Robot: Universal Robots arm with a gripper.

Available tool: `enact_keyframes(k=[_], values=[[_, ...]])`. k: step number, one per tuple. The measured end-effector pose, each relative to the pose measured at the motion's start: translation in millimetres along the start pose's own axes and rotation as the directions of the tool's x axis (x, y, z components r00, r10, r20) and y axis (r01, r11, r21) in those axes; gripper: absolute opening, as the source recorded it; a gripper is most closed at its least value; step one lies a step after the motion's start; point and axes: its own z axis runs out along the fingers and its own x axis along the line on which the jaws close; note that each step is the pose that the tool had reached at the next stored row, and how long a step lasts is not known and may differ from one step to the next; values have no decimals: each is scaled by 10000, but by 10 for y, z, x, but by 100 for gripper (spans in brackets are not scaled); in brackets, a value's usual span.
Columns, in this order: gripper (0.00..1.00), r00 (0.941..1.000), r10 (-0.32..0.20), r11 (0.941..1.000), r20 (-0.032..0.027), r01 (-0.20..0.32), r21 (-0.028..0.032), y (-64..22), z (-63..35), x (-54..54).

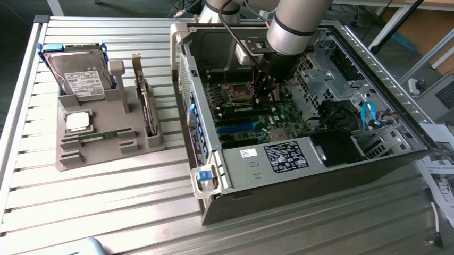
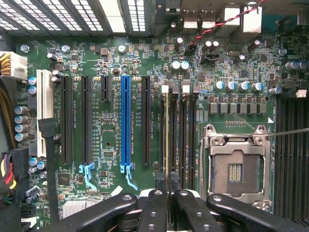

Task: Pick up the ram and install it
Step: 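Insert the ram into the slot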

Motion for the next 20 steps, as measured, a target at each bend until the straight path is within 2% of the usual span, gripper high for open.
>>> enact_keyframes(k=[20], values=[[12, 10000, 66, 10000, 1, -66, 3, 0, 11, 13]])
